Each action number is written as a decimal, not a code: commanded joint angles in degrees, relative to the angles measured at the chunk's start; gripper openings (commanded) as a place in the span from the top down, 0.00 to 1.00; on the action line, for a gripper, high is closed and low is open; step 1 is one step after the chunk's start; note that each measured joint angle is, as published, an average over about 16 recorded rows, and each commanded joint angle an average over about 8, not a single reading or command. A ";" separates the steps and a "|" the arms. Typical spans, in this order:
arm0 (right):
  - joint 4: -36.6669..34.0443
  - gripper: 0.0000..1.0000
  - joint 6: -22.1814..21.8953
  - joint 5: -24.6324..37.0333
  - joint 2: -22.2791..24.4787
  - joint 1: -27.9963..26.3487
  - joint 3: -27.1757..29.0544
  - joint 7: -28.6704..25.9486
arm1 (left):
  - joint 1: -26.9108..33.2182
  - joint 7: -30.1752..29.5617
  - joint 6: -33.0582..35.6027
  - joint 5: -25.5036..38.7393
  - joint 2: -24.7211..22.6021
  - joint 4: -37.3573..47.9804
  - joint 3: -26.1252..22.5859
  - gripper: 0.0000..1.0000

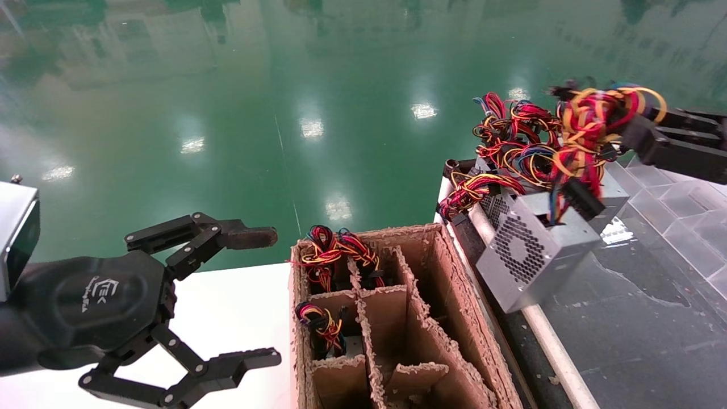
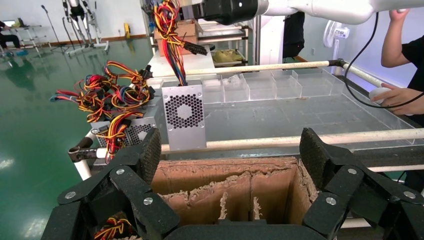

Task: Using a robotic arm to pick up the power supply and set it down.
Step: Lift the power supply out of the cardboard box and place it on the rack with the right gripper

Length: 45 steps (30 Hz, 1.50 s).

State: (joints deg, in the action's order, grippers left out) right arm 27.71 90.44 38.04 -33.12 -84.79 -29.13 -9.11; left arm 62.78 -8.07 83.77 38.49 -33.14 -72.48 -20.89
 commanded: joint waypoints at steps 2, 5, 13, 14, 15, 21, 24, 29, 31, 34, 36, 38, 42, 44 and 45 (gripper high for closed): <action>-3.44 1.00 -0.13 0.64 1.02 -0.84 -0.61 1.39 | 0.00 0.00 0.00 0.00 0.00 0.00 0.00 0.00; -6.78 1.00 -0.42 0.95 2.04 -1.38 -0.88 2.48 | 0.00 0.00 0.00 0.00 0.00 0.00 0.00 0.00; -14.09 1.00 -2.23 2.70 3.58 -2.64 -1.78 5.14 | 0.00 0.00 0.00 -0.01 0.00 0.00 -0.01 0.00; -14.79 1.00 -2.59 3.09 3.50 -2.83 -1.99 5.43 | 0.00 0.00 0.00 -0.01 0.00 0.00 -0.01 0.00; -15.47 1.00 -2.98 3.52 3.36 -3.05 -2.23 5.70 | 0.00 0.00 0.00 -0.01 0.00 0.00 -0.01 0.00; -18.64 1.00 -5.08 6.16 1.60 -4.36 -3.78 7.03 | 0.00 0.01 0.00 -0.01 0.00 0.00 -0.01 0.00; -19.66 1.00 -5.49 7.30 0.32 -4.95 -4.52 7.38 | 0.00 0.01 -0.01 -0.01 0.01 0.00 -0.01 0.00; -20.56 1.00 -4.95 8.74 -2.15 -5.96 -5.55 7.54 | 0.00 0.01 -0.01 -0.01 0.01 0.00 -0.02 0.00; -20.73 1.00 -4.52 9.16 -3.13 -6.48 -5.86 7.55 | 0.00 0.01 -0.01 -0.01 0.01 0.00 -0.02 0.00; -20.95 1.00 -3.96 9.65 -4.43 -7.40 -6.22 7.52 | 0.01 0.01 -0.01 -0.01 0.01 0.00 -0.02 0.00; -21.15 1.00 -3.69 9.90 -5.14 -8.06 -6.40 7.45 | 0.01 0.01 -0.01 -0.01 0.01 0.00 -0.02 0.00; -21.38 1.00 -3.45 10.12 -5.77 -8.70 -6.56 7.34 | 0.01 0.01 -0.01 -0.01 0.01 0.00 -0.02 0.00; -21.88 1.00 -3.04 10.55 -6.90 -9.81 -6.87 7.19 | 0.01 0.01 -0.01 -0.02 0.01 0.00 -0.02 0.00; -22.14 1.00 -2.93 10.80 -7.43 -10.22 -7.05 7.24 | 0.01 0.01 -0.01 -0.02 0.01 0.00 -0.02 0.00; -22.28 1.00 -2.91 10.95 -7.69 -10.39 -7.15 7.30 | 0.01 0.01 -0.01 -0.02 0.01 0.00 -0.03 0.00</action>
State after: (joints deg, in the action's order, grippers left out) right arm 5.41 87.45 49.02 -40.73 -94.99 -36.31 -1.67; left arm 62.79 -8.06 83.76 38.47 -33.14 -72.48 -20.92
